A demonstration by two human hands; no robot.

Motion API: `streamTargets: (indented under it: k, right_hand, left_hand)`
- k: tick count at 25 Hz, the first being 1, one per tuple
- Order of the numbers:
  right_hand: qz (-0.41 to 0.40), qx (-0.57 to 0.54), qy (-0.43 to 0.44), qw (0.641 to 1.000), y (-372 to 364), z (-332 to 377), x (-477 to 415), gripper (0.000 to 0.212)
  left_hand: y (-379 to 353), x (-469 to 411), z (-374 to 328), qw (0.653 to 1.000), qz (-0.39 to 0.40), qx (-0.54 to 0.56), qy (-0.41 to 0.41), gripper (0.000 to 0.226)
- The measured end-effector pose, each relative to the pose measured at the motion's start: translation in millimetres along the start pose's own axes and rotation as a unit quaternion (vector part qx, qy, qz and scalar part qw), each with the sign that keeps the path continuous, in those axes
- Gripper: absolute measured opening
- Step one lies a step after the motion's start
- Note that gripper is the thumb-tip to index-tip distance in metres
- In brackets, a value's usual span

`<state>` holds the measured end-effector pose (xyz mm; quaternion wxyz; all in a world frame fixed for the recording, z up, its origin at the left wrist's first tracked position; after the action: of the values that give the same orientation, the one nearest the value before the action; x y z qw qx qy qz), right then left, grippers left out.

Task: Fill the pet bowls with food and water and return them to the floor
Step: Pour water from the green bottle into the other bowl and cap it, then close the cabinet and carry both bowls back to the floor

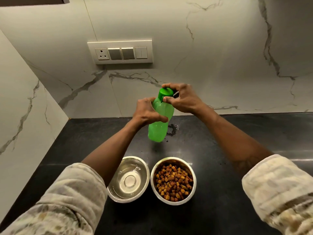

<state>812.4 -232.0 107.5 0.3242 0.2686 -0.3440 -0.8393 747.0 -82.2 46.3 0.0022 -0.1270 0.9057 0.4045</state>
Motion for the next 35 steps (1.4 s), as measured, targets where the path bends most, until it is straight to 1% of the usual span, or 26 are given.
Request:
streamTargets:
  k: [1,4,6,10,13,16,20,24,26,28,30,35]
  right_hand:
    - [-0.018,0.015,0.002,1.000,3,-2,-1,0.053]
    - [-0.036,0.041,0.007,0.998,2,-16,-6,0.057]
    - [-0.039,0.037,-0.015,0.998,-1,-27,-9,0.058]
    - [-0.016,0.031,-0.071,0.997,-5,-58,-16,0.058]
    - [0.003,0.028,-0.072,0.997,-14,-70,-16,0.055]
    - [-0.016,0.021,-0.067,0.997,-19,-72,-16,0.054]
    - [-0.034,-0.016,-0.080,0.996,-16,-72,-7,0.055]
    - [-0.049,-0.008,-0.094,0.994,-8,-65,17,0.060]
    - [-0.055,0.004,-0.101,0.993,-3,-56,30,0.063]
    - [-0.074,0.006,-0.098,0.992,4,-41,46,0.063]
    - [-0.098,0.001,-0.093,0.991,11,-20,64,0.063]
    - [-0.149,-0.015,-0.076,0.986,21,41,114,0.064]
  left_hand:
    - [-5,-6,-2,1.000,-0.005,0.006,0.003,0.060]
    - [-21,-26,-8,1.000,-0.014,0.022,0.014,0.058]
    - [-32,-39,-9,0.999,-0.015,0.038,0.025,0.061]
    - [-52,-57,-4,0.998,0.015,0.036,0.047,0.065]
    - [-69,-56,6,0.997,0.029,0.038,0.067,0.057]
    - [-73,-57,12,0.996,0.028,0.046,0.068,0.057]
    - [-75,-57,16,0.996,0.052,0.031,0.061,0.073]
    - [-74,-43,8,0.994,0.095,0.007,0.044,0.099]
    - [-65,-31,0,0.994,0.098,0.001,0.046,0.110]
    - [-48,-13,-9,0.996,0.076,-0.004,0.047,0.121]
    - [-28,9,-22,0.999,0.044,-0.013,0.026,0.125]
    - [21,75,-73,0.995,0.004,-0.057,-0.084,0.108]
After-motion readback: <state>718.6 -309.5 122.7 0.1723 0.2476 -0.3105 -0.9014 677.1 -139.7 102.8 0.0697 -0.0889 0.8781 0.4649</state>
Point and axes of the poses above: each hand's wrist, its own x-axis away from the middle knuckle, its own y-axis out of the back of the hand, z = x × y, the point moved 5 cm from there along -x, towards the middle knuckle, and after that the axes turned 7 degrees about z, right-handed, at the moved point
